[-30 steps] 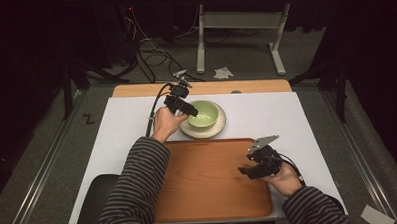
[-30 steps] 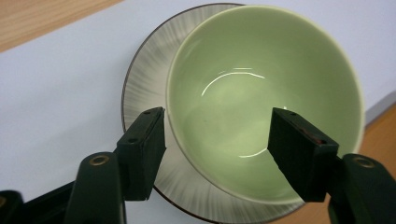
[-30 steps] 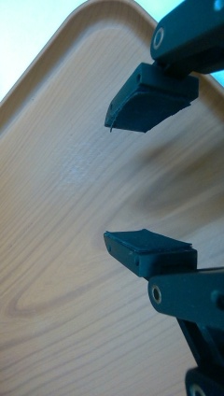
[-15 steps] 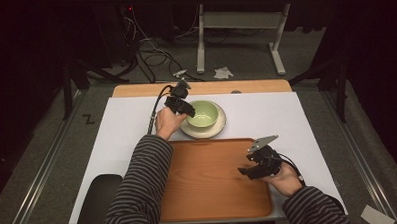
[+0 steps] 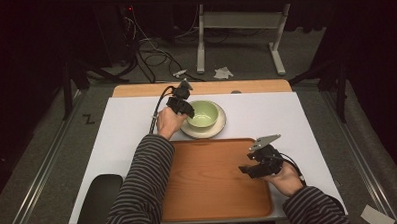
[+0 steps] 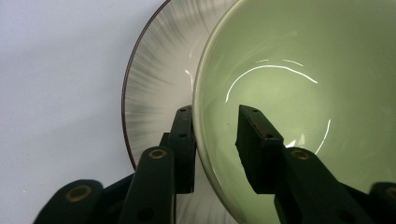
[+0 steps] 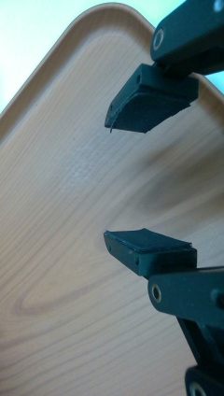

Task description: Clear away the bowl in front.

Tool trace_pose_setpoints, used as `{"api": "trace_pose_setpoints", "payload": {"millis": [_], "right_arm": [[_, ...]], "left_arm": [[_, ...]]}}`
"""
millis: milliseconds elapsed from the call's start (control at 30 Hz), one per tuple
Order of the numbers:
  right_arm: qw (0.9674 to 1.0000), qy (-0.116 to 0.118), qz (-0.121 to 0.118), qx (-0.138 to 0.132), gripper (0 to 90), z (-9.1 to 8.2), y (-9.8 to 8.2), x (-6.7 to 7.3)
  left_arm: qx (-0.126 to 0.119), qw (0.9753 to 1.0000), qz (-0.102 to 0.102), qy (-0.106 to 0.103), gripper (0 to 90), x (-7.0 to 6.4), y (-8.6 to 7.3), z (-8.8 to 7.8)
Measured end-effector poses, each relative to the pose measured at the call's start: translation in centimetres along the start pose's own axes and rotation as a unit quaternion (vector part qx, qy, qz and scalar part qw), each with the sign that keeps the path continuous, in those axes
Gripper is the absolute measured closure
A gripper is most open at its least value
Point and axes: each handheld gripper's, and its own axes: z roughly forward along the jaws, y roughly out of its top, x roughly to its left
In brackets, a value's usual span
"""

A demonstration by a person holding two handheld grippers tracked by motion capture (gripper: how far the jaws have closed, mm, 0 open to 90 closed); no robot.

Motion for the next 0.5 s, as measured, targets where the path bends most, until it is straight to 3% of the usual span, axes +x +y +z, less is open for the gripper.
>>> {"api": "trace_pose_setpoints", "payload": {"millis": [133,500], "right_arm": [[1.0000,0.001,-0.004,0.005,41.2,0.11,0.04,0.24],[0.9999,0.002,-0.008,0.007,41.2,0.15,0.02,0.23]], "left_arm": [[0.004,0.9999,-0.014,0.001,72.2,0.23,0.24,0.19],[0.008,0.9997,-0.021,0.004,80.7,0.54,0.26,0.69]]}}
